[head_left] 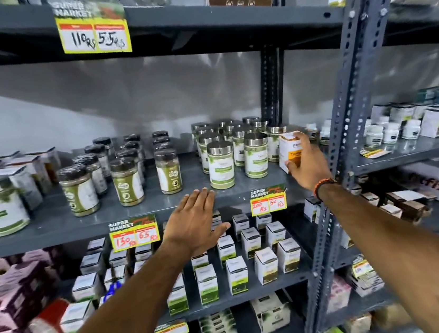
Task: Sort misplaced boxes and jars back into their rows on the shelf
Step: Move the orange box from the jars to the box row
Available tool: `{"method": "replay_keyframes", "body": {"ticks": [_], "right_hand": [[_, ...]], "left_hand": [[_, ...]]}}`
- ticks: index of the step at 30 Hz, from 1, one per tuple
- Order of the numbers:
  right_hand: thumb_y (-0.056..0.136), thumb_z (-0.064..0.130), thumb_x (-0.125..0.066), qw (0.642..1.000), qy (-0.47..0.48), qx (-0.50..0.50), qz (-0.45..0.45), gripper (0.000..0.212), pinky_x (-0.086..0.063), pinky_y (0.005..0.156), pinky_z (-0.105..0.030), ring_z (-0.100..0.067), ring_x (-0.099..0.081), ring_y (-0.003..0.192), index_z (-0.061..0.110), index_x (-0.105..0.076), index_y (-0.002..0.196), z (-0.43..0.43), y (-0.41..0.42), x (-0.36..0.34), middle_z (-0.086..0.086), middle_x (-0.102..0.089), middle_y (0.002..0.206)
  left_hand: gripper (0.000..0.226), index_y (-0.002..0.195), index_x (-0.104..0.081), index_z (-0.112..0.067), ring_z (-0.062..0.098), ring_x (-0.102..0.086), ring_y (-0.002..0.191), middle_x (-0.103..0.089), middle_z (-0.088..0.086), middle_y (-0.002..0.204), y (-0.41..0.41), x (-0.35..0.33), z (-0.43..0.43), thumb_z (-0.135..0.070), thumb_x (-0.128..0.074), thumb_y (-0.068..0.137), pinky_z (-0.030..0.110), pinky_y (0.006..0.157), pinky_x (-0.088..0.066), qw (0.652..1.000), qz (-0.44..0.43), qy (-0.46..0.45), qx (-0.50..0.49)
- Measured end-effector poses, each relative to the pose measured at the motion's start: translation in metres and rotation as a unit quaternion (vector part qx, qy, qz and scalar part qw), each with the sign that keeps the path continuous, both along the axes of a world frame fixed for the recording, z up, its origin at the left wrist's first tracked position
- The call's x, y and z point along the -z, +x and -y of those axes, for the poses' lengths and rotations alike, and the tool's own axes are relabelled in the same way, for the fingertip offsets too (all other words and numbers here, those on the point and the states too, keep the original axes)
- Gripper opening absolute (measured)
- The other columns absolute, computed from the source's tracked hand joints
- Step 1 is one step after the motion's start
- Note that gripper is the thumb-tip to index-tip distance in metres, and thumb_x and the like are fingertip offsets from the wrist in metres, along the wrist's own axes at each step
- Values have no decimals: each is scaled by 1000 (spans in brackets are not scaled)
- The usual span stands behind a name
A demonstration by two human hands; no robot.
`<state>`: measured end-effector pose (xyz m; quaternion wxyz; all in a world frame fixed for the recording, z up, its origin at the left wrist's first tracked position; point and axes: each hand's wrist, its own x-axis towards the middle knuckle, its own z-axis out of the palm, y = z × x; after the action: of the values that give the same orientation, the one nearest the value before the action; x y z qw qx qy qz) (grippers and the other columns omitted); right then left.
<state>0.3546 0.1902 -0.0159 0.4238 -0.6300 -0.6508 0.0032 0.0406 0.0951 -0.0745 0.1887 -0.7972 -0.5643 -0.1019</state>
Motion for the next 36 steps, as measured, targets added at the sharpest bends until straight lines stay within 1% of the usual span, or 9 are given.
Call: {"method": "replay_keyframes", "body": {"ticks": [3,8,12,16,20,23,28,31,36], "right_hand": [[88,17,-76,1000,20,2,-8,82,-55,91,-48,-38,-64,108,31,-31,155,25,-3,-3,-19,-61,124],[87,29,-78,998,66,-2,0,83,-55,81,-42,-33,-66,104,34,-33,156,80,-31,-8,-15,-62,124],[88,35,-76,995,86,-55,3,81,-60,86,-50,-30,-67,107,37,-32,156,124,-82,-10,-11,-63,129],[87,39,-73,989,88,-120,10,81,-60,87,-48,-28,-65,110,38,-32,157,160,-160,-11,-10,-62,132],[87,40,-76,975,108,-196,8,82,-61,87,-38,-17,-60,102,34,-35,157,186,-256,-9,-8,-65,131],[86,40,-76,967,116,-228,0,79,-60,90,-40,-18,-63,102,36,-38,155,202,-333,-9,-6,-67,129],[84,40,-76,967,75,-241,-22,80,-60,92,-43,-24,-68,103,37,-38,155,213,-443,-10,-7,-69,125],[85,38,-77,974,68,-214,-28,80,-60,91,-45,-26,-68,104,35,-38,155,213,-489,-10,-8,-70,125],[87,38,-77,983,75,-165,-7,81,-60,90,-43,-29,-68,107,34,-35,156,201,-530,-4,-11,-68,129]], "left_hand": [[91,160,-16,-11,28,-19,155,-24,10,168,-3,-11,13,-74,-31,96,43,125,-15,1000,18,-12,7],[85,156,-25,-14,27,-28,152,-34,9,163,-27,-25,55,-72,-38,96,45,120,-31,999,45,26,2],[84,155,-29,-11,29,-31,150,-37,13,161,-69,-30,96,-71,-37,96,46,123,-29,996,63,50,-26],[82,153,-33,-11,29,-37,146,-43,11,157,-142,-29,144,-69,-42,96,46,118,-34,992,76,69,-70],[83,150,-37,-12,30,-42,140,-49,11,151,-239,-31,185,-74,-41,95,50,110,-43,985,93,80,-123],[78,149,-39,-12,34,-42,139,-49,13,150,-318,-32,212,-67,-49,94,53,107,-45,979,101,78,-162],[72,141,-46,-7,41,-52,127,-55,17,139,-440,-39,238,-60,-55,94,54,100,-47,970,105,73,-206],[76,141,-44,-7,41,-51,128,-55,17,140,-492,-42,236,-63,-57,92,54,99,-49,968,117,55,-217],[90,145,-39,-9,36,-51,133,-54,16,144,-537,-35,214,-79,-39,89,53,101,-50,969,111,39,-216]]}}
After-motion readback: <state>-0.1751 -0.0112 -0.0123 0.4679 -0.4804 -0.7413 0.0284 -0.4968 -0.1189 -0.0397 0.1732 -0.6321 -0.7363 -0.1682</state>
